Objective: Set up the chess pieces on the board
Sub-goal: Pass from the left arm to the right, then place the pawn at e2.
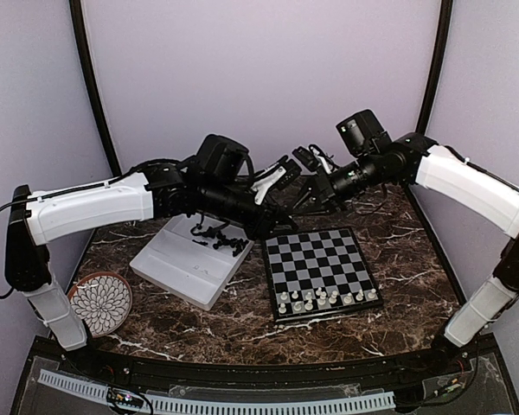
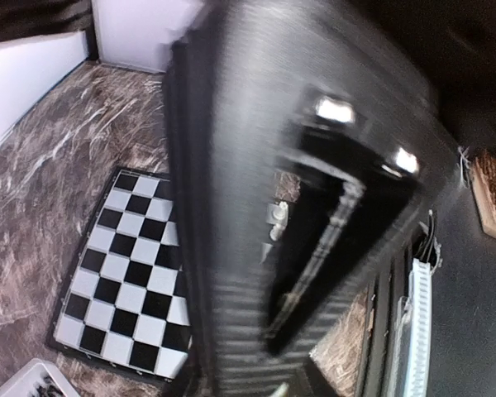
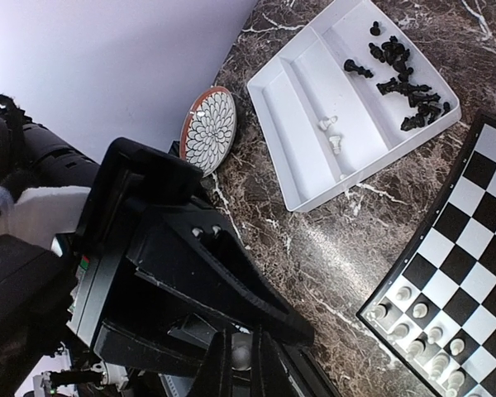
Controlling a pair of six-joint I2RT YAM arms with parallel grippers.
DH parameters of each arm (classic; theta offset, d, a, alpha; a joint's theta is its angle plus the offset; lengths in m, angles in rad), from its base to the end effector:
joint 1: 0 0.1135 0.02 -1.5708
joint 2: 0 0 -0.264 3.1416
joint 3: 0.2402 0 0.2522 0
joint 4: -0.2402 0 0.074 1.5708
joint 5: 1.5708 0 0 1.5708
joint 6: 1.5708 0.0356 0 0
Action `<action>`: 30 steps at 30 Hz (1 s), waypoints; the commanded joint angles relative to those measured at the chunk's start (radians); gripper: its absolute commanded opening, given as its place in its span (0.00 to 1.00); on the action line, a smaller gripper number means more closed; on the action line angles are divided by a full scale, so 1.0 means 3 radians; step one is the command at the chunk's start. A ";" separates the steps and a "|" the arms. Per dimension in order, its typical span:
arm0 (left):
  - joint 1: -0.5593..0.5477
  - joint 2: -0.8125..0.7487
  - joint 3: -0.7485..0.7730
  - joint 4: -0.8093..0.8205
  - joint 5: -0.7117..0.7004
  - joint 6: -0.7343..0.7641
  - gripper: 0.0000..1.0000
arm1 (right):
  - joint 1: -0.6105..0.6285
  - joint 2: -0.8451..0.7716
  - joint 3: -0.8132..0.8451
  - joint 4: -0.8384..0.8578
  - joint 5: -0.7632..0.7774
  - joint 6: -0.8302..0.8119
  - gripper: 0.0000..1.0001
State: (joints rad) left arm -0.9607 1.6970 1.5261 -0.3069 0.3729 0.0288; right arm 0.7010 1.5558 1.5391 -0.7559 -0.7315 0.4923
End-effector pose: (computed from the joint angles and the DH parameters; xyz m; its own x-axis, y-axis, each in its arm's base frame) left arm 0.2185 -0.3353 0.3436 -0.2360 0.3844 -0.8925 0.9558 0.2574 -0.1419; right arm 0.2399 0.2336 0.3632 -0.8697 -0.2737 -0.4107 -0.4930 0.4421 0.7494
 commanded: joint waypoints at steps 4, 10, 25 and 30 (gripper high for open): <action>-0.0019 -0.0225 -0.0189 0.0135 -0.0673 -0.0246 0.48 | 0.0013 -0.0437 -0.0235 -0.0065 0.0928 -0.0500 0.00; -0.0008 -0.0474 -0.0532 0.0167 -0.0809 -0.0391 0.52 | 0.0023 -0.1554 -0.1613 0.0737 0.1973 -0.0366 0.00; 0.0032 -0.0456 -0.0493 -0.0037 -0.0922 -0.0606 0.52 | 0.0115 -0.1799 -0.3073 0.1296 0.2780 -0.0134 0.00; 0.0037 -0.0473 -0.0506 -0.0071 -0.0940 -0.0651 0.52 | 0.0148 -0.1651 -0.3202 0.1568 0.2689 -0.0136 0.00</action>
State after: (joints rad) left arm -0.9558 1.5780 1.3533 -0.2958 0.1055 -0.1459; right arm 0.7307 1.0435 0.6025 -0.3824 0.0757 0.4408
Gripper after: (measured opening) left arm 0.520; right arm 0.057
